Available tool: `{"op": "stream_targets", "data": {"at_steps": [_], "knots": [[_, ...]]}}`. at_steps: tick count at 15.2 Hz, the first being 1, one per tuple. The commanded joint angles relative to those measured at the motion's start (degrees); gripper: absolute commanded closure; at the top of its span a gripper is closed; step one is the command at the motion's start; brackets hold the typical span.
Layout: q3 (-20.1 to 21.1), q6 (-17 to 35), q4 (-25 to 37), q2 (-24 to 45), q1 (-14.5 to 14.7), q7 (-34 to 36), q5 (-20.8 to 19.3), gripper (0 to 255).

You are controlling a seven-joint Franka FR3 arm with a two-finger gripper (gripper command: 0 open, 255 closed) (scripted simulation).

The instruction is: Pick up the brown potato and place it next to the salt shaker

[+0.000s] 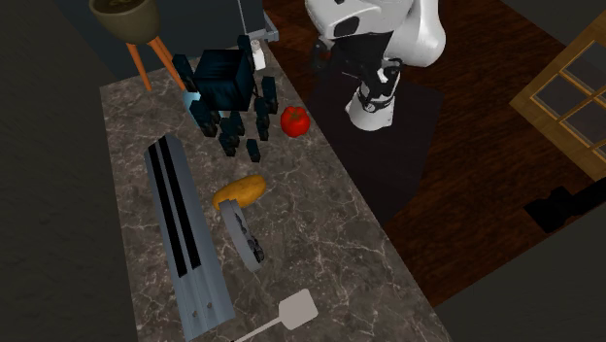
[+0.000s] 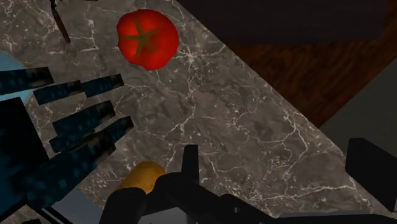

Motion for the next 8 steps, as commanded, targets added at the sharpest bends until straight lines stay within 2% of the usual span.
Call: {"op": "stream_targets", "data": {"at_steps": [1,8], "knots": [[-0.2,3.5,0.0,3.3,-0.8,1.5,-0.2,0],[-2.0,14.2,2.2,15.7,-3.9,5.7,-1.2,0]]}}
